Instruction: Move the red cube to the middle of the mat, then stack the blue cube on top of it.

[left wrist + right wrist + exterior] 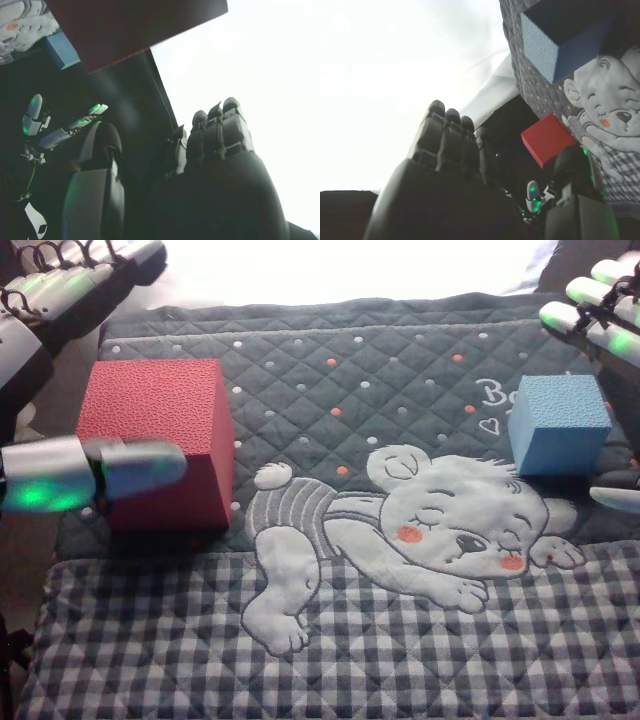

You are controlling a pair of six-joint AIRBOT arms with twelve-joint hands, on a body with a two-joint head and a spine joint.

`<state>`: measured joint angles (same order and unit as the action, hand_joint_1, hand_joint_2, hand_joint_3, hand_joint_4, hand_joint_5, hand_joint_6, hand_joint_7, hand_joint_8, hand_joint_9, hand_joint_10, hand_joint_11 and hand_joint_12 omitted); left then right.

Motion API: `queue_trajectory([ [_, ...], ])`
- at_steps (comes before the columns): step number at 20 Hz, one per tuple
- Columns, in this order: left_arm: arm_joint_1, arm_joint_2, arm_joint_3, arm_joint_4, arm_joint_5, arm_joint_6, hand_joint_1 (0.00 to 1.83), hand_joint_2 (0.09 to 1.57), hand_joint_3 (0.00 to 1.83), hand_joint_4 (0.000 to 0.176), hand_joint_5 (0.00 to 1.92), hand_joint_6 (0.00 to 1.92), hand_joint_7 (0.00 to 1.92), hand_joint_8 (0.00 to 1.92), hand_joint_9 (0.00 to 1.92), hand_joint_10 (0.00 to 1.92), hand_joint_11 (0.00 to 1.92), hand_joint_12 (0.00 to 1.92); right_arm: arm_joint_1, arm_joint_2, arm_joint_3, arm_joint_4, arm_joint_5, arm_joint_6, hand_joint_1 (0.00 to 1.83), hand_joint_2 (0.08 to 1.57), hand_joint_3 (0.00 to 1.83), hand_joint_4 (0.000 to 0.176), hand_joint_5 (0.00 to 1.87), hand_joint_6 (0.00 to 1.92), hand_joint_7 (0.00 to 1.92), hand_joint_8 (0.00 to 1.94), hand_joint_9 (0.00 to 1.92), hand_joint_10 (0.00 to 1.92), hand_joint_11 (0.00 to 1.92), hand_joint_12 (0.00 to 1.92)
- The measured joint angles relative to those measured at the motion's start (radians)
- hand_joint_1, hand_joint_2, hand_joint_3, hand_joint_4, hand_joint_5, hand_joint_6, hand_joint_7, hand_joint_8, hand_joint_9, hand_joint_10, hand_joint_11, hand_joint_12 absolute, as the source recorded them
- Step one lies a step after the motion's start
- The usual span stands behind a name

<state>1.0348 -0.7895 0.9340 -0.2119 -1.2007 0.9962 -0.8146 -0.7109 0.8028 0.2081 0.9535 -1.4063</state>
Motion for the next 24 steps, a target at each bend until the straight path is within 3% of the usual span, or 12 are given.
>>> queue_trajectory([
  [2, 0.0, 0.0, 0.0, 0.002, 0.0, 0.0, 0.54, 0.98, 0.02, 0.108, 0.0, 0.0, 0.0, 0.0, 0.0, 0.0, 0.0, 0.0, 0.0, 0.0, 0.0, 0.001, 0.0, 0.0, 0.63, 1.21, 0.01, 0.0, 0.0, 0.0, 0.0, 0.0, 0.0, 0.0, 0.0, 0.65],
  [3, 0.0, 0.0, 0.001, -0.001, 0.0, 0.0, 0.54, 0.99, 0.02, 0.088, 0.0, 0.0, 0.0, 0.0, 0.0, 0.0, 0.0, 0.0, 0.0, 0.0, 0.0, 0.001, 0.0, 0.0, 0.63, 1.21, 0.01, 0.0, 0.0, 0.0, 0.0, 0.0, 0.0, 0.0, 0.0, 0.65],
  [6, 0.0, -0.024, 0.021, -0.007, 0.035, 0.0, 0.59, 0.98, 0.01, 0.168, 0.0, 0.0, 0.0, 0.0, 0.0, 0.0, 0.0, 0.0, 0.0, -0.004, 0.001, 0.002, 0.0, 0.0, 0.58, 1.21, 0.0, 0.0, 0.0, 0.0, 0.0, 0.0, 0.0, 0.0, 0.0, 0.56],
  [7, -0.006, -0.039, 0.032, -0.018, 0.07, 0.0, 0.59, 0.97, 0.01, 0.174, 0.0, 0.0, 0.0, 0.0, 0.0, 0.0, 0.0, 0.0, 0.0, -0.006, 0.002, 0.002, 0.0, 0.0, 0.55, 1.21, 0.0, 0.0, 0.0, 0.0, 0.0, 0.0, 0.0, 0.0, 0.0, 0.66],
  [13, -0.046, -0.119, 0.108, -0.097, 0.235, 0.008, 0.84, 0.91, 0.0, 0.176, 0.0, 0.0, 0.0, 0.0, 0.0, 0.0, 0.0, 0.0, -0.014, -0.016, 0.008, 0.008, 0.005, 0.015, 0.62, 1.21, 0.0, 0.0, 0.0, 0.0, 0.0, 0.0, 0.0, 0.0, 0.0, 0.41],
  [16, -0.066, -0.142, 0.137, -0.107, 0.291, 0.014, 0.96, 0.96, 0.01, 0.172, 0.0, 0.0, 0.0, 0.0, 0.0, 0.0, 0.04, 0.02, -0.022, -0.016, 0.008, 0.009, -0.001, 0.021, 0.57, 1.2, 0.0, 0.0, 0.0, 0.0, 0.0, 0.0, 0.0, 0.0, 0.0, 0.53],
  [17, -0.067, -0.142, 0.138, -0.107, 0.294, 0.014, 1.08, 1.06, 0.0, 0.144, 0.19, 0.06, 0.17, 0.07, 0.04, 0.31, 0.01, 0.67, -0.022, -0.016, 0.008, 0.008, 0.0, 0.021, 0.58, 1.21, 0.0, 0.0, 0.0, 0.0, 0.0, 0.0, 0.0, 0.0, 0.0, 0.69],
  [18, -0.067, -0.142, 0.137, -0.106, 0.293, 0.014, 1.21, 1.1, 0.0, 0.104, 0.31, 0.41, 0.17, 0.66, 0.01, 0.97, 0.0, 1.35, -0.022, -0.016, 0.008, 0.009, 0.0, 0.021, 0.57, 1.21, 0.0, 0.0, 0.0, 0.0, 0.0, 0.0, 0.0, 0.0, 0.0, 0.9],
  [19, -0.067, -0.142, 0.137, -0.106, 0.293, 0.013, 1.3, 1.11, 0.0, 0.08, 0.28, 0.82, 0.13, 1.06, 0.0, 1.3, 0.0, 1.67, -0.022, -0.016, 0.008, 0.01, 0.0, 0.022, 0.57, 1.21, 0.0, 0.0, 0.0, 0.0, 0.0, 0.0, 0.0, 0.0, 0.0, 1.05],
  [21, -0.067, -0.142, 0.13, -0.106, 0.273, 0.002, 1.41, 1.14, 0.0, 0.077, 0.19, 1.47, 0.06, 1.44, 0.08, 1.65, 0.19, 1.87, -0.025, -0.016, 0.008, 0.008, 0.003, 0.029, 0.54, 1.21, 0.0, 0.0, 0.0, 0.0, 0.0, 0.0, 0.0, 0.0, 0.0, 1.18],
  [22, -0.067, -0.142, 0.12, -0.1, 0.261, 0.002, 1.4, 1.15, 0.0, 0.07, 0.17, 1.59, 0.09, 1.59, 0.15, 1.77, 0.29, 1.91, -0.025, -0.016, 0.008, 0.008, 0.002, 0.03, 0.57, 1.2, 0.0, 0.0, 0.0, 0.0, 0.0, 0.0, 0.0, 0.0, 0.0, 1.11],
  [24, -0.066, -0.132, 0.104, -0.063, 0.254, -0.001, 1.42, 1.17, 0.0, 0.059, 0.15, 1.54, 0.1, 1.49, 0.13, 1.68, 0.22, 1.92, -0.025, -0.016, 0.008, 0.011, 0.003, 0.03, 0.59, 1.21, 0.0, 0.0, 0.0, 0.0, 0.0, 0.0, 0.0, 0.0, 0.0, 1.03],
])
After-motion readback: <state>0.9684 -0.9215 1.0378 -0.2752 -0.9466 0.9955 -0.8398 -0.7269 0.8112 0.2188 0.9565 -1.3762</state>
